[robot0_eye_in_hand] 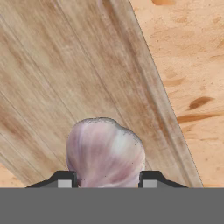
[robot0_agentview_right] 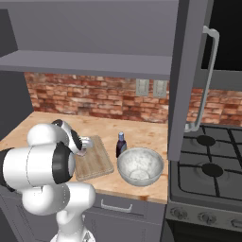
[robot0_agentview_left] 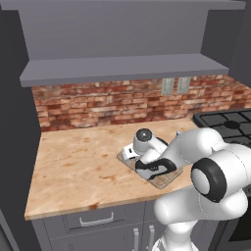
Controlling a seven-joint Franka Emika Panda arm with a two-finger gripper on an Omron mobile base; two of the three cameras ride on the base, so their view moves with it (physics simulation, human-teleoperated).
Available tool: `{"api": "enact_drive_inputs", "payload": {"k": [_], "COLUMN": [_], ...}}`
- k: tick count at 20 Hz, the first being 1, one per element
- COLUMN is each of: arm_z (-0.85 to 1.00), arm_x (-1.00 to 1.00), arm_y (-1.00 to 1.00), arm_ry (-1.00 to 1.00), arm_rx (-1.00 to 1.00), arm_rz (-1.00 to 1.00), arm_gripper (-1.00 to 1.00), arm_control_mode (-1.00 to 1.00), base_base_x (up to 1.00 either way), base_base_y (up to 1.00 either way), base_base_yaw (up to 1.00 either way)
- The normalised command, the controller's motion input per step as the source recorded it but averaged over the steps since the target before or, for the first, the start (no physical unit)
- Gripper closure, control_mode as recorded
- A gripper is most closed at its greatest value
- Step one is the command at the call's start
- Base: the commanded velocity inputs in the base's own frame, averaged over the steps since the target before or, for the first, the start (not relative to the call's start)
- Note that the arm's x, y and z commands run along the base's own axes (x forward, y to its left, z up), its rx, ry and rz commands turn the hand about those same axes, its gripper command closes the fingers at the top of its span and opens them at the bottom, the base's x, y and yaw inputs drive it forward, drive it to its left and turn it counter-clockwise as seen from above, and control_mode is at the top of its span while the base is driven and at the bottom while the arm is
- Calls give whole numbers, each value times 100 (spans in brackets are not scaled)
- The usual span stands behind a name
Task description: Open the cabinet. Place the bowl and condiment on the counter. Then place the lime and garlic on the cutting board.
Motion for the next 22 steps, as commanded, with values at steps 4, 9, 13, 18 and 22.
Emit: {"api": "enact_drive_inputs", "payload": {"k": [4, 9, 13, 18, 22], "arm_z": [-12, -20, -10, 0, 8], "arm_x": [18, 1, 0, 0, -8], "arm_y": [-9, -4, -1, -4, 0], "arm_ry": [0, 2, 2, 0, 0], "arm_rx": [2, 3, 4, 3, 1], "arm_rz": [0, 0, 0, 0, -1], "arm_gripper": [100, -100, -100, -100, -100], "arm_control_mode": [-100, -100, -100, -100, -100], "base_base_x": [0, 0, 0, 0, 0], "base_base_y": [0, 0, 0, 0, 0], "base_base_yaw": [0, 0, 0, 0, 0]}}
